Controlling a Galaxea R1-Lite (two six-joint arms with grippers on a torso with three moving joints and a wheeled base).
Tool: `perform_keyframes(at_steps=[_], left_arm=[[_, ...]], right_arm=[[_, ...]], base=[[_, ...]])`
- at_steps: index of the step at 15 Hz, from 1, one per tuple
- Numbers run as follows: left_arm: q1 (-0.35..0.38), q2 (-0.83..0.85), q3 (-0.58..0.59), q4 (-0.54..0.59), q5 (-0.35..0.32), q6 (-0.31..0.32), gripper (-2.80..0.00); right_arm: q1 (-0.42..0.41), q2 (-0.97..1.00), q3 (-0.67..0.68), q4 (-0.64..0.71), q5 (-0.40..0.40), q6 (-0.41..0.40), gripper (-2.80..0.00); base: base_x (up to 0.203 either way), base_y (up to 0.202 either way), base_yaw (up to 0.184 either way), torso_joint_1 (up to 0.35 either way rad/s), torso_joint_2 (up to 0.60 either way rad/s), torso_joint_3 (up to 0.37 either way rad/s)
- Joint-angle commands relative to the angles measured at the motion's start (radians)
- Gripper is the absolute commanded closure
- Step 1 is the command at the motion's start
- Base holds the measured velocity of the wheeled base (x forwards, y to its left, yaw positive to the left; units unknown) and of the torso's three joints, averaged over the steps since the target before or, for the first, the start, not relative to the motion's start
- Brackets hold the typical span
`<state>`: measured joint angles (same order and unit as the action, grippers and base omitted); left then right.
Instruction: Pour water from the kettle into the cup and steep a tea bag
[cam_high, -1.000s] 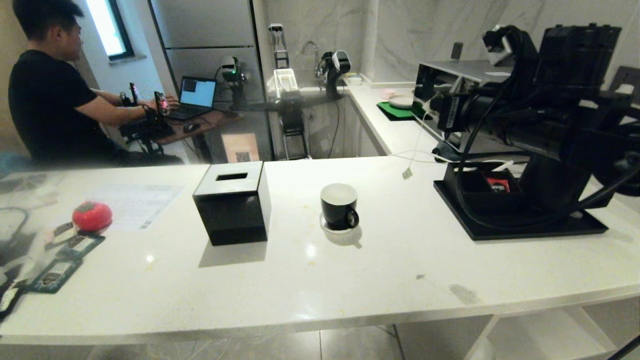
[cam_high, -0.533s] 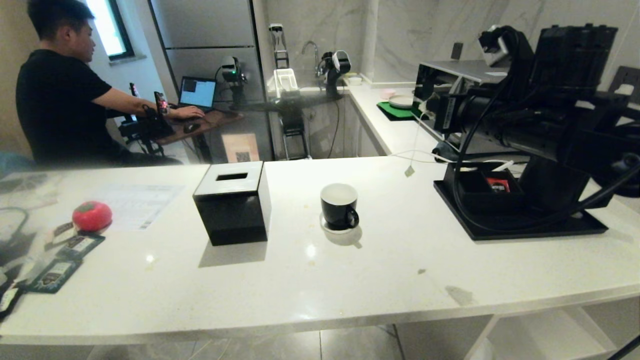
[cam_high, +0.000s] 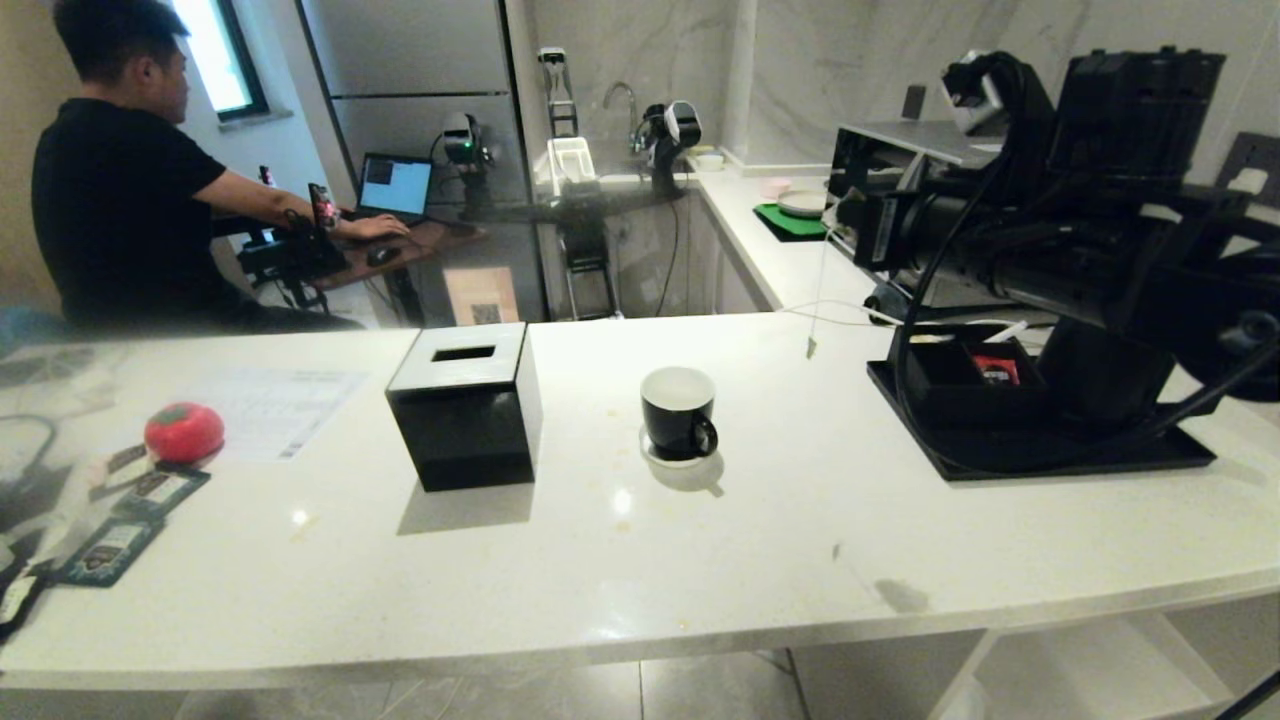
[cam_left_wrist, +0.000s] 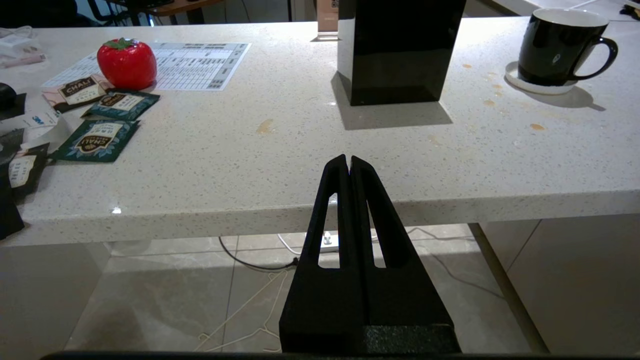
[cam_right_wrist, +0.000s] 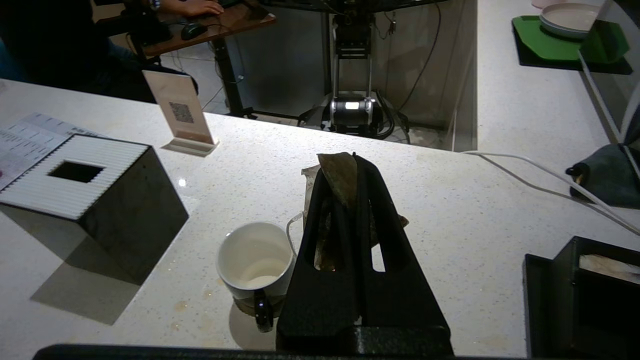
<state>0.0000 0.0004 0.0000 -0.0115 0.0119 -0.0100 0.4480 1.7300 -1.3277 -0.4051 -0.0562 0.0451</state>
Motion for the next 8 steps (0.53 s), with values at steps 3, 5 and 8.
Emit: perform_keyframes(at_steps=[3, 5, 8], left_arm=[[0.000, 0.000, 0.000, -0.001, 0.000, 0.001, 0.00], [0.000, 0.000, 0.000, -0.001, 0.000, -0.001, 0.00], [0.000, 0.000, 0.000, -0.001, 0.000, -0.001, 0.00]], right_arm=[[0.026, 0.000, 0.007, -0.003, -0.001, 0.001, 0.00], [0.031, -0.001, 0.010, -0.003, -0.002, 0.001, 0.00], [0.035, -0.014, 0.028, -0.003, -0.001, 0.001, 0.00]], base=[[0.000, 0.000, 0.000, 0.000, 0.00, 0.000], [0.000, 0.000, 0.000, 0.000, 0.00, 0.000], [0.000, 0.000, 0.000, 0.000, 0.00, 0.000]])
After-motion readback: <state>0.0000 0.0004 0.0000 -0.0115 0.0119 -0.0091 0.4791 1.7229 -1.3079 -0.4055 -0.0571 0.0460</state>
